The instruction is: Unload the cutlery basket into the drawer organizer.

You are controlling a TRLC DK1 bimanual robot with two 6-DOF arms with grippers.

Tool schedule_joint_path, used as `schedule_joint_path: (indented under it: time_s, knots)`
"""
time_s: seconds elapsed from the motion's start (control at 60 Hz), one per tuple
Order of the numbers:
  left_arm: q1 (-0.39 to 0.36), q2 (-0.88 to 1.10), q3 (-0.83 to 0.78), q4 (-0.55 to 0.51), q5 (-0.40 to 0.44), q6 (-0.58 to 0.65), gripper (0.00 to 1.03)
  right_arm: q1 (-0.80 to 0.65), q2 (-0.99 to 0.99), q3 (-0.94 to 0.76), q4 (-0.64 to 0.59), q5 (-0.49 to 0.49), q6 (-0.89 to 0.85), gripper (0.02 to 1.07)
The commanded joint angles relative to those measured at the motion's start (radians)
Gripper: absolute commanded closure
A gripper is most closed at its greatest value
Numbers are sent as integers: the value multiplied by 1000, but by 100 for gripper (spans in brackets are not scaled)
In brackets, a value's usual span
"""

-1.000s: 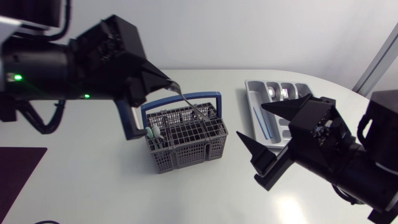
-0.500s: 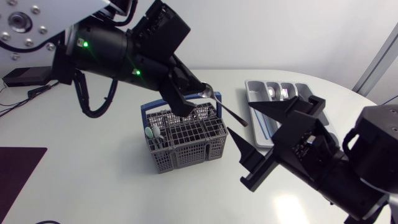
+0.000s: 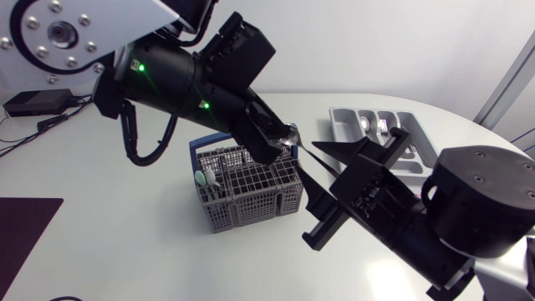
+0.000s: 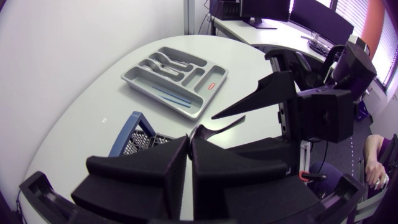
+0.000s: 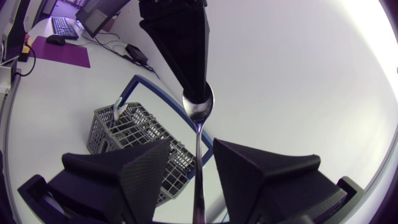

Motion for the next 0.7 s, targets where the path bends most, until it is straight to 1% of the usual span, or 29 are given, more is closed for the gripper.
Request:
schedule_joint_path:
  time_s: [0.0, 0.117, 0.3, 0.633, 0.65, 0.683]
  knots:
    - [-5, 19, 28, -9, 4, -26, 91, 2, 17, -6, 20, 14, -24, 67]
    - [-4, 22, 23, -9, 4, -23, 91, 2, 14, -4, 24, 18, -27, 80]
    - [-8, 22, 14, -9, 4, -20, 91, 0, 14, -3, 26, 30, -30, 94]
    - [-17, 22, 9, -6, 4, -26, 89, 8, 15, -14, 17, 37, -28, 99]
    - [-17, 22, 9, -6, 4, -28, 88, 9, 15, -15, 15, 37, -28, 99]
    - [-16, 20, 12, -6, 4, -28, 80, 9, 14, -17, 15, 37, -28, 100]
